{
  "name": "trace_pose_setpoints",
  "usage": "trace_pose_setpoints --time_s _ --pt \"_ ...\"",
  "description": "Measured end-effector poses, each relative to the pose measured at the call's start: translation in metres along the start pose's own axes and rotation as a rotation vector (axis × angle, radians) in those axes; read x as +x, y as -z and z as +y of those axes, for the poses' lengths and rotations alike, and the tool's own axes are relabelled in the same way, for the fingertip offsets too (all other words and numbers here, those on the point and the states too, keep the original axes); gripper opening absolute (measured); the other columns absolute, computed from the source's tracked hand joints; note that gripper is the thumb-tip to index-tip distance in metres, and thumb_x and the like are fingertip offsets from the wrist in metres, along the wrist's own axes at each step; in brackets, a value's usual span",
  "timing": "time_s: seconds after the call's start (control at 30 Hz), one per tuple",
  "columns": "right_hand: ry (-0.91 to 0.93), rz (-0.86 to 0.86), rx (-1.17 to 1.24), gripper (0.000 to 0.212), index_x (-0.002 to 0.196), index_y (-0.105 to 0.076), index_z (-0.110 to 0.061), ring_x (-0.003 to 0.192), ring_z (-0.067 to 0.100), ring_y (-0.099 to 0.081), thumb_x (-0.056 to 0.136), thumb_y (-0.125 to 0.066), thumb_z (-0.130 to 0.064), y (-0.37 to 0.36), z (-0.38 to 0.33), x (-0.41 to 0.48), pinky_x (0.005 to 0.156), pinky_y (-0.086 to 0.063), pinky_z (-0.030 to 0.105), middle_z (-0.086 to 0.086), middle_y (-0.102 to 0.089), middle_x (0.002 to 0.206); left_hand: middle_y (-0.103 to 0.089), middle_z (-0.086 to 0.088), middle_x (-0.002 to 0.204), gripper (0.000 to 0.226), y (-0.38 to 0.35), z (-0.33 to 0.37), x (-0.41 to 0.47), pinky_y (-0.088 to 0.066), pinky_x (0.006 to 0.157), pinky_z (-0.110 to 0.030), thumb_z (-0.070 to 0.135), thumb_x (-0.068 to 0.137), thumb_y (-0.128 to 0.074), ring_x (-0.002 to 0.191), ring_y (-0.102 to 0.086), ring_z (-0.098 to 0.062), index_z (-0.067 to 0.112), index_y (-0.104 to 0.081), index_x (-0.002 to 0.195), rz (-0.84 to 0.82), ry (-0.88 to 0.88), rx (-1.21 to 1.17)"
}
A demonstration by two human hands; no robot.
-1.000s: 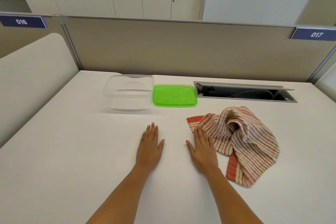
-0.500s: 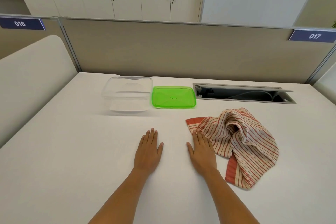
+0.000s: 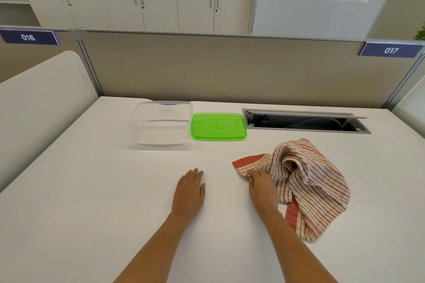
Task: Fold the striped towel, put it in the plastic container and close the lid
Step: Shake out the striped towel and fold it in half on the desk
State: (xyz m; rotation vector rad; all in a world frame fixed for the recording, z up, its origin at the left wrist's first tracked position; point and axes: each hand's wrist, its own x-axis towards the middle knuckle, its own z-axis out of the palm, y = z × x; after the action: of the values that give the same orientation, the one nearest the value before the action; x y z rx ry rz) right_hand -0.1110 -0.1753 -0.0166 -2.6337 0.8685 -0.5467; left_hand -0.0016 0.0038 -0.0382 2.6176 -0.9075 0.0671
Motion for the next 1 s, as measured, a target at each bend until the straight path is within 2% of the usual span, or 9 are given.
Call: trace_pose_setpoints --time_s 0.07,0.2,0.33,0.47,0.53,0.6,0.7,0.83,1.0 --pt "-0.080 -0.034 0.202 0.021 0.108 -0.062 -0.008 0.098 0.025 -0.059 0.094 -0.047 -0.012 0.002 0.001 0.007 0.074 -0.043 0.029 0.007 -0.065 0.105 -0.039 0.001 0.148 0.048 0.006 0.005 0.003 -0.023 0.112 -0.027 0.029 0.096 -0.036 0.137 -0.034 -0.012 0.020 -0.032 0.143 0.003 -0.004 -0.061" --pt "-0.063 -0.015 0.422 0.020 0.103 -0.061 -0.010 0.094 0.022 -0.060 0.095 -0.048 -0.021 0.023 -0.016 0.017 0.071 -0.035 0.025 0.006 -0.067 0.101 -0.045 0.008 0.143 0.056 0.024 0.027 0.012 -0.038 0.102 -0.030 0.038 0.090 -0.050 0.129 -0.044 -0.011 0.028 -0.031 0.142 -0.006 -0.028 -0.338" --pt "0.072 -0.020 0.482 0.020 0.098 -0.066 -0.010 0.085 0.017 -0.061 0.091 -0.057 -0.028 0.059 -0.041 0.031 0.069 -0.039 0.023 0.002 -0.069 0.090 -0.042 0.013 0.144 0.068 0.050 0.058 0.030 -0.036 0.096 -0.018 0.046 0.082 -0.061 0.125 -0.045 -0.004 0.031 -0.031 0.141 0.051 -0.212 -0.532" --pt "0.136 -0.072 0.644 0.017 0.093 -0.069 -0.014 0.077 0.016 -0.062 0.089 -0.062 -0.028 0.106 -0.065 0.041 0.065 -0.047 0.013 0.002 -0.069 0.084 -0.057 0.008 0.128 0.065 0.080 0.080 0.049 -0.041 0.092 -0.012 0.040 0.079 -0.068 0.114 -0.054 -0.004 0.030 -0.039 0.136 0.026 -0.195 -0.842" --pt "0.174 -0.100 0.704 0.019 0.094 -0.069 -0.015 0.082 0.018 -0.066 0.089 -0.061 -0.032 0.128 -0.073 0.044 0.074 -0.052 0.027 0.002 -0.071 0.086 -0.064 0.006 0.111 0.051 0.097 0.087 0.055 -0.046 0.082 -0.007 0.029 0.080 -0.070 0.099 -0.060 -0.006 0.027 -0.050 0.127 -0.009 -0.147 -1.004" --pt "0.191 -0.089 0.774 0.020 0.093 -0.069 -0.017 0.084 0.018 -0.068 0.090 -0.059 -0.034 0.148 -0.077 0.046 0.076 -0.055 0.034 0.000 -0.071 0.086 -0.068 0.000 0.101 0.029 0.113 0.092 0.059 -0.050 0.081 -0.021 0.021 0.082 -0.068 0.088 -0.062 -0.007 0.021 -0.062 0.111 -0.030 -0.122 -1.136" --pt "0.261 -0.013 0.704 0.017 0.091 -0.064 -0.027 0.080 0.008 -0.064 0.088 -0.057 -0.042 0.172 -0.083 0.050 0.072 -0.052 0.026 -0.011 -0.066 0.083 -0.072 -0.004 0.094 0.016 0.139 0.100 0.058 -0.053 0.085 -0.038 0.018 0.083 -0.066 0.085 -0.064 -0.013 0.019 -0.071 0.099 0.061 -0.126 -1.195" --pt "0.344 0.104 0.486 0.031 0.092 -0.060 -0.019 0.072 0.008 -0.057 0.081 -0.063 -0.048 0.195 -0.097 0.061 0.065 -0.048 0.021 -0.010 -0.060 0.079 -0.070 -0.006 0.084 0.013 0.169 0.119 0.059 -0.053 0.074 -0.039 0.019 0.082 -0.067 0.077 -0.060 -0.015 0.018 -0.072 0.094 0.157 -0.243 -1.159" --pt "0.391 0.298 0.613 0.020 0.080 -0.063 -0.014 0.064 0.012 -0.055 0.082 -0.069 -0.033 0.233 -0.108 0.067 0.057 -0.044 0.021 -0.007 -0.058 0.066 -0.071 -0.005 0.081 0.008 0.180 0.126 0.065 -0.052 0.073 -0.030 0.015 0.080 -0.070 0.075 -0.061 -0.014 0.020 -0.072 0.085 0.095 -0.251 -1.256"
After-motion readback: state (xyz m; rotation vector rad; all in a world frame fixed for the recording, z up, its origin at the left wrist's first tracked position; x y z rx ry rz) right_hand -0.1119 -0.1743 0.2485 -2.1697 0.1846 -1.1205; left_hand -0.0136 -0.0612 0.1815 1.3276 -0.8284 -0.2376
